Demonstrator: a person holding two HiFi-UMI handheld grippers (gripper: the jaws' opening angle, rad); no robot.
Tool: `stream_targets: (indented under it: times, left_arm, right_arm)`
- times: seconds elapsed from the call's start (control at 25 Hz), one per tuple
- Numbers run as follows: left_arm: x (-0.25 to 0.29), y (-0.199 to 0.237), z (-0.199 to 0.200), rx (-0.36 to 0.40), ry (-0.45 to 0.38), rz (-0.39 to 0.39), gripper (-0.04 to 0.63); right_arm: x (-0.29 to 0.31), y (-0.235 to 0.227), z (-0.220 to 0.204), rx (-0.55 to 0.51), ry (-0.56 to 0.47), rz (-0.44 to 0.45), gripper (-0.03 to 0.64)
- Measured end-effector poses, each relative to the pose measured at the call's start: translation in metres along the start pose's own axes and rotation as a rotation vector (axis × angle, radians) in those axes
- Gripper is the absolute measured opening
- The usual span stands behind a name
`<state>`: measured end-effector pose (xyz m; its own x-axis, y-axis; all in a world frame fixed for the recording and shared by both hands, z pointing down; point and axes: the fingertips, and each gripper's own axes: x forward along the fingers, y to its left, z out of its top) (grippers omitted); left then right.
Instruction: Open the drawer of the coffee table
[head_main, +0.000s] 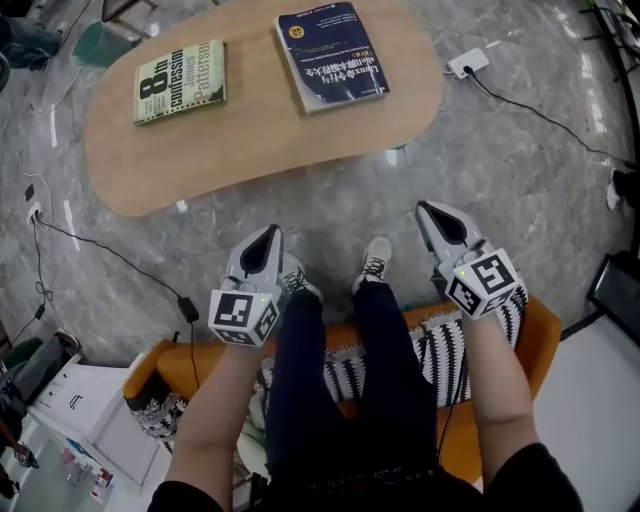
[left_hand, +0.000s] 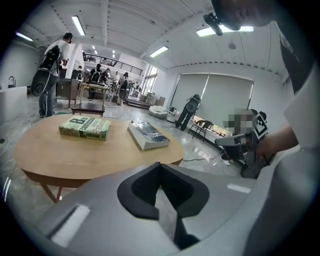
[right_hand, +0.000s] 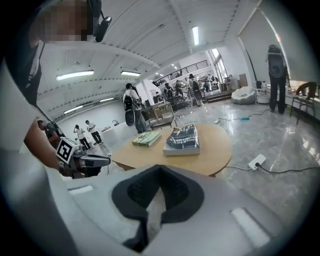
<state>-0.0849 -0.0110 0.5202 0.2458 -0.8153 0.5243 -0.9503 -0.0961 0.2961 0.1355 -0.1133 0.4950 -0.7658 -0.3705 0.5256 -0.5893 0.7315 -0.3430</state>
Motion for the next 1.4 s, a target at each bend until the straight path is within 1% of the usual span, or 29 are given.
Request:
stream_targets:
  times: [0.16,0.32,0.68,0.84,1.0,1.24,1.28,1.32,1.4]
  left_arm:
    - [0.025,0.022,-0.035,-0.004,-0.005,0.024,0.002]
    - [0.042,0.043,-0.066,-0.014,-0.011,0.070,0.002]
    - [0.076,0.098,-0.122,-0.049,-0.057,0.158,0.002]
    - [0.091,0.124,-0.142,-0.038,-0.063,0.177,0.002]
    - [0.107,0.148,-0.165,-0.023,-0.065,0.190,0.002]
    - [0.130,0.174,-0.177,-0.007,-0.090,0.213,0.002]
    - [0.131,0.176,-0.178,-0.001,-0.093,0.214,0.002]
    - [0.132,0.177,-0.179,0.005,-0.096,0.215,0.002]
    - [0.136,0.179,-0.180,0.020,-0.102,0.215,0.002]
  right_arm:
    - [0.029,-0.022,-0.037,-0.003,0.009,-0.006,0.000]
    - [0.051,-0.037,-0.070,-0.011,0.022,-0.003,0.000]
    - [0.103,-0.086,-0.123,-0.031,0.002,-0.038,0.002]
    - [0.125,-0.104,-0.140,-0.033,0.001,-0.045,0.002]
    - [0.146,-0.124,-0.167,-0.014,0.003,-0.058,0.002]
    - [0.167,-0.157,-0.184,-0.031,0.004,-0.097,0.002]
    - [0.168,-0.160,-0.186,-0.034,0.006,-0.096,0.003]
    - [0.169,-0.162,-0.188,-0.037,0.010,-0.090,0.022]
    - [0.171,-0.165,-0.192,-0.055,0.019,-0.081,0.028]
